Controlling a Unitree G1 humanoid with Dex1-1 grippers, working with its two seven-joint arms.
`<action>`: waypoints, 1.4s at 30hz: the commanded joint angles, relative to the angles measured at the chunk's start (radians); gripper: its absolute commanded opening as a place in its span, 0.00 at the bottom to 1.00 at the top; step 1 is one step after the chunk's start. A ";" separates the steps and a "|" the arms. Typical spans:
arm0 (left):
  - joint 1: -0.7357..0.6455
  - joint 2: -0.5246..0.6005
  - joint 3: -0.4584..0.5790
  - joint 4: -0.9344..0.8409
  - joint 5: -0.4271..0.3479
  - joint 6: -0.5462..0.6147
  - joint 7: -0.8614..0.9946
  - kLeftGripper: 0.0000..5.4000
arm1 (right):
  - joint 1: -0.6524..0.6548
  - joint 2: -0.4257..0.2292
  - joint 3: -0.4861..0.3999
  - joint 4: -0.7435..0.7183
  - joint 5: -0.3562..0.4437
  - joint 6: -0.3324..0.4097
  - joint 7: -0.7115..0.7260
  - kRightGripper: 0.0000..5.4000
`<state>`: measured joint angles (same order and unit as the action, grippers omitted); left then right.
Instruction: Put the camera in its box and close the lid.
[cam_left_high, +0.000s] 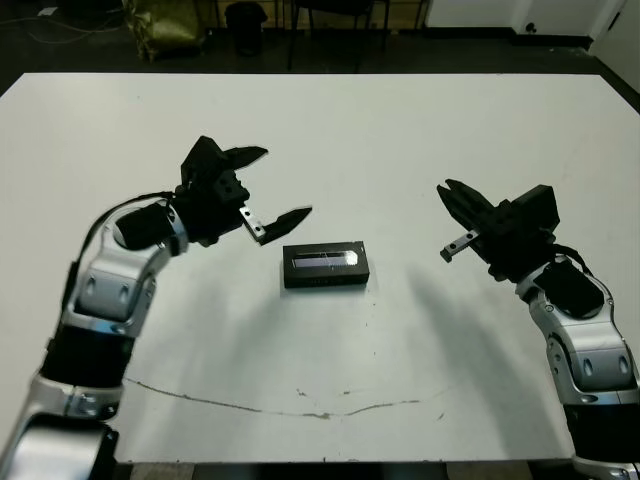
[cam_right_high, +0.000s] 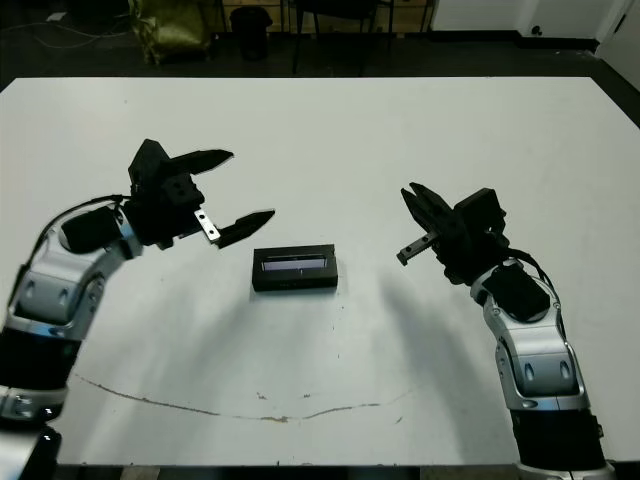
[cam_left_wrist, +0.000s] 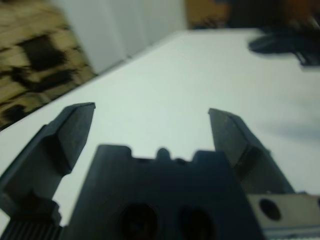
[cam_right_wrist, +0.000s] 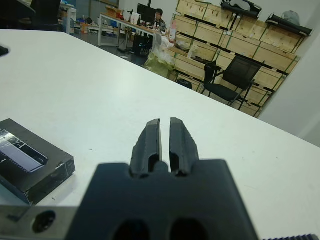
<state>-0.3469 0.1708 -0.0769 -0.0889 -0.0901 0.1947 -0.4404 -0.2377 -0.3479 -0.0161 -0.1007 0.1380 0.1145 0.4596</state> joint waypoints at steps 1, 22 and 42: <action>0.113 -0.106 -0.030 -0.069 0.047 -0.036 0.158 0.88 | 0.016 -0.008 0.006 0.003 -0.009 0.023 -0.001 0.00; 0.172 -0.348 -0.201 -0.158 0.009 0.416 0.415 0.00 | 0.009 -0.001 0.005 0.010 -0.005 0.013 -0.005 0.00; 0.069 -0.424 -0.198 0.116 -0.001 0.501 0.559 0.00 | -0.006 -0.003 0.012 0.004 -0.002 0.014 0.004 0.00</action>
<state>-0.3308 -0.1880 -0.2757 -0.0186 -0.0836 0.6708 0.1104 -0.2452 -0.3442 -0.0092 -0.0988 0.1394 0.1083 0.4601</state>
